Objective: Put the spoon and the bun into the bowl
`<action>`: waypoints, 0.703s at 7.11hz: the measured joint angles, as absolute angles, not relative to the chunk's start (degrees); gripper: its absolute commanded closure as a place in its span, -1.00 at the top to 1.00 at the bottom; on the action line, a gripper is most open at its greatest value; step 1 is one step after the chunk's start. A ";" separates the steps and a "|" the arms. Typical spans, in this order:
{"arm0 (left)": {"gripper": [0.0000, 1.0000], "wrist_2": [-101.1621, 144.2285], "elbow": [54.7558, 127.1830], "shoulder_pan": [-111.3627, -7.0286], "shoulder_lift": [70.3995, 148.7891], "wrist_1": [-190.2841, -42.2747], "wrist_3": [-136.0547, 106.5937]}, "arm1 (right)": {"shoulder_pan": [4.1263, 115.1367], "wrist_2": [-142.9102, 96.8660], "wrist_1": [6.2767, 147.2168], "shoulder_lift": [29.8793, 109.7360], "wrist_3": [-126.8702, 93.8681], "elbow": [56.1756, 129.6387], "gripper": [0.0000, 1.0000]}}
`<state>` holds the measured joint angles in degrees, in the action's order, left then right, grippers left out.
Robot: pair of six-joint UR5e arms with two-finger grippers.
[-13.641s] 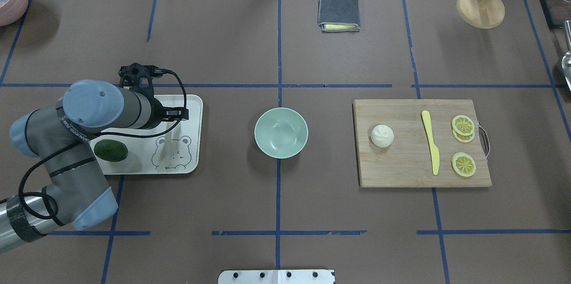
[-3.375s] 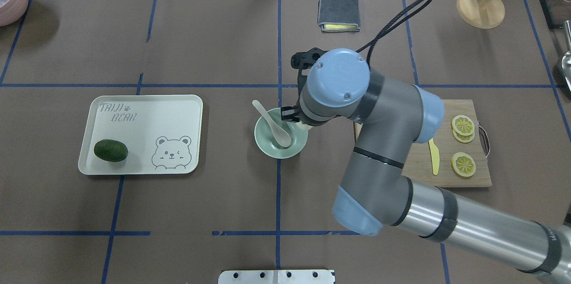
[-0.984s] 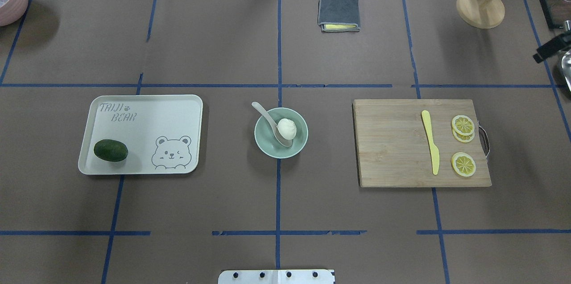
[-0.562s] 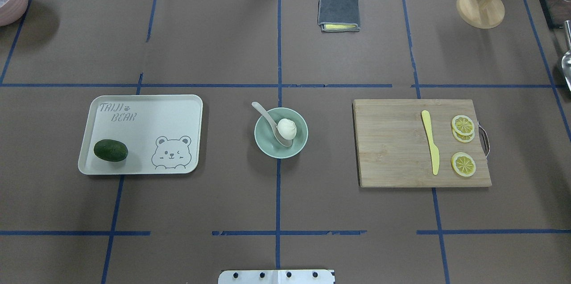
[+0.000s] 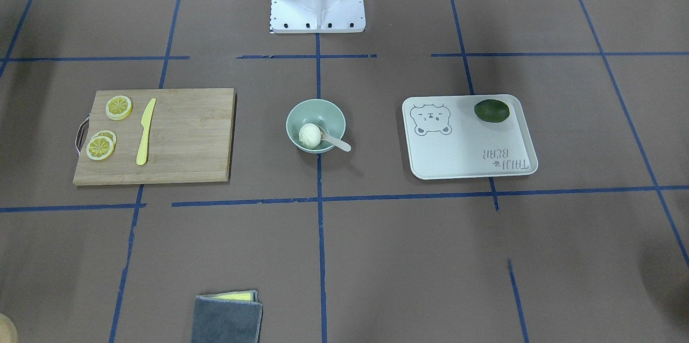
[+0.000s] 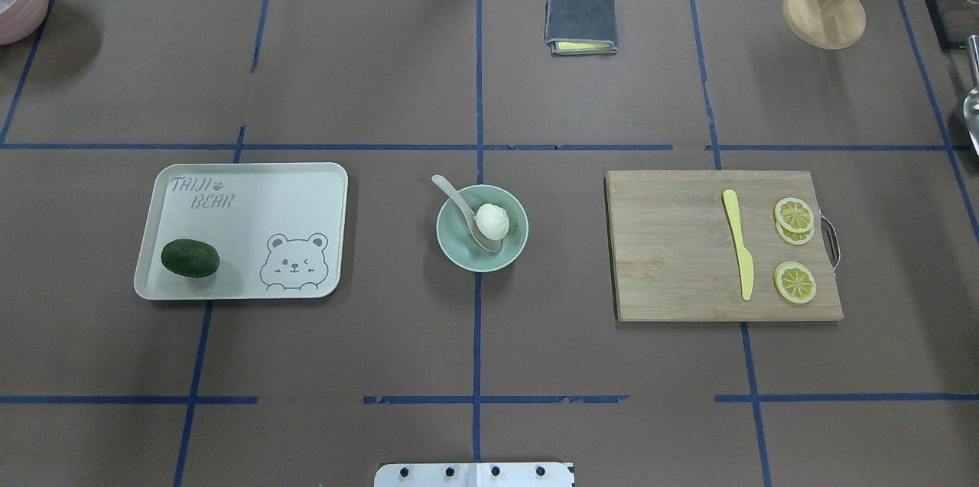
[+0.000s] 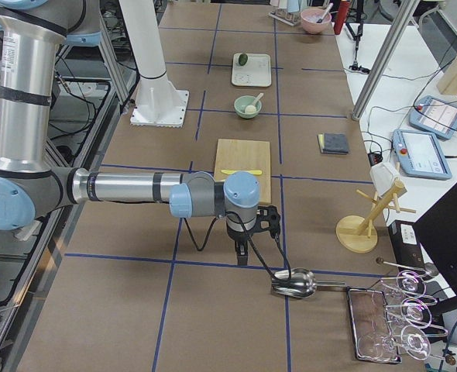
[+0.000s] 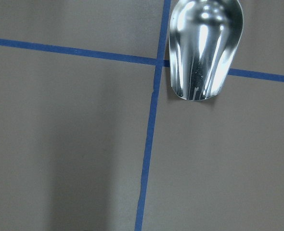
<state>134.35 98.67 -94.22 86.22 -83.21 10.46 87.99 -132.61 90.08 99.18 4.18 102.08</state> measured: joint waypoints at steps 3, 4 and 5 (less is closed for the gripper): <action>1.00 134.69 98.79 -94.22 86.22 -83.33 10.48 | 89.97 -131.90 96.66 96.31 9.84 101.93 1.00; 1.00 134.72 98.83 -94.22 86.22 -83.45 10.52 | 90.00 -131.91 96.86 96.20 9.85 101.84 1.00; 1.00 134.76 98.86 -94.22 86.22 -83.53 10.54 | 89.96 -131.92 96.89 96.15 9.80 101.78 1.00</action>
